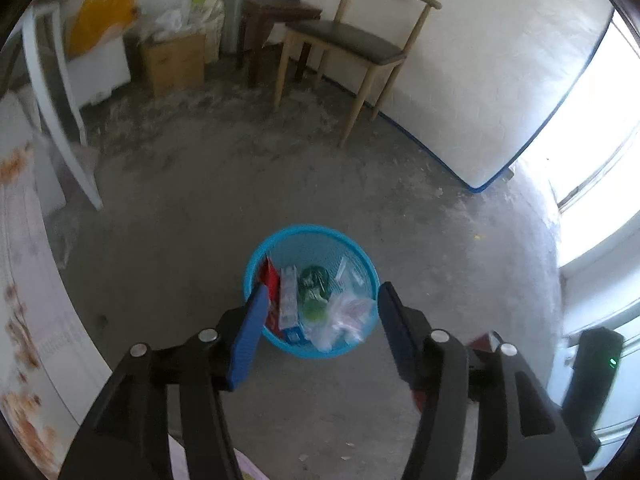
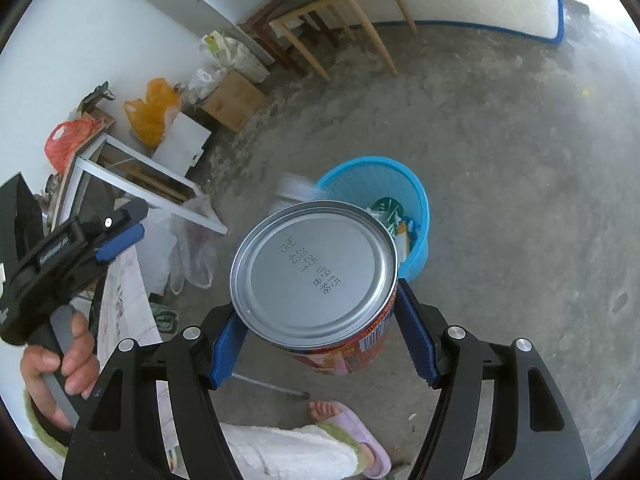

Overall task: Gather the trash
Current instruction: 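Carry the red can and plastic bag to the wastebasket and release both, then move both open tools back over the table toward the clear container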

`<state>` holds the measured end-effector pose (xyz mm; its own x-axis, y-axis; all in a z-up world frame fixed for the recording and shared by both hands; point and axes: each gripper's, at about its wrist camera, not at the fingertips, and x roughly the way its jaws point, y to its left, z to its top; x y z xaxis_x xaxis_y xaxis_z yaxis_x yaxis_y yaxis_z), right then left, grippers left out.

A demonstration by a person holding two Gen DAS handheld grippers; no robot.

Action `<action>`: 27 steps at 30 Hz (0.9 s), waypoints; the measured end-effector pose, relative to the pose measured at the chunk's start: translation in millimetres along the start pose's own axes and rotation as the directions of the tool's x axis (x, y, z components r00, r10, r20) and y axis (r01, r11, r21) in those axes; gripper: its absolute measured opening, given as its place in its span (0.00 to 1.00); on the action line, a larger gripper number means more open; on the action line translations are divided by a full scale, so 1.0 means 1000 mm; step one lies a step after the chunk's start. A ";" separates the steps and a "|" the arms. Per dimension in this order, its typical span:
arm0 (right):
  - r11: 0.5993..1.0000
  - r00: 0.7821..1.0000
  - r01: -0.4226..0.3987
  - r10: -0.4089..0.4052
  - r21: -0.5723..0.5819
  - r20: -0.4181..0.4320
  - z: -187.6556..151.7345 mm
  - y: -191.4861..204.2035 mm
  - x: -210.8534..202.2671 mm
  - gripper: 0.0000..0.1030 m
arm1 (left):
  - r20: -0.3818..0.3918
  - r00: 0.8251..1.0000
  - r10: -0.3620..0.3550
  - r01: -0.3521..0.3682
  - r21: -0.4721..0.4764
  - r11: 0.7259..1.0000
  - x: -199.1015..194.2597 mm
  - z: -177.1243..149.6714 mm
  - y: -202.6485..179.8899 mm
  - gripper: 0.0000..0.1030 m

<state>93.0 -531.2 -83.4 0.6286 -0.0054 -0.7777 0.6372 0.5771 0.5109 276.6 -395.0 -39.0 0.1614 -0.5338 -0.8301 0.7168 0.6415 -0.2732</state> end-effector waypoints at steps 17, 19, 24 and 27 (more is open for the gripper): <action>0.994 0.981 0.093 -0.102 -0.061 -0.168 0.073 0.033 0.175 0.65 | 0.134 0.987 0.085 -0.072 -0.094 0.993 -0.210 -0.125 0.098 0.76; 0.991 0.977 0.121 -0.129 -0.054 -0.171 0.076 0.035 0.190 0.67 | 0.151 0.978 0.146 -0.126 -0.136 0.983 -0.233 -0.149 0.114 0.77; 0.995 0.987 0.099 -0.099 -0.009 -0.125 0.064 0.033 0.176 0.76 | 0.217 0.947 0.238 -0.173 -0.282 0.944 -0.275 -0.202 0.155 0.81; 0.996 0.992 0.087 -0.085 0.015 -0.092 0.052 0.025 0.146 0.76 | 0.227 0.941 0.250 -0.159 -0.354 0.922 -0.285 -0.227 0.175 0.81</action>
<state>223.5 -560.0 -165.4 0.5286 0.0206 -0.8487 0.6956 0.5624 0.4469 201.9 -5.7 40.0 0.4855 -0.4672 -0.7389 0.3946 0.8713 -0.2917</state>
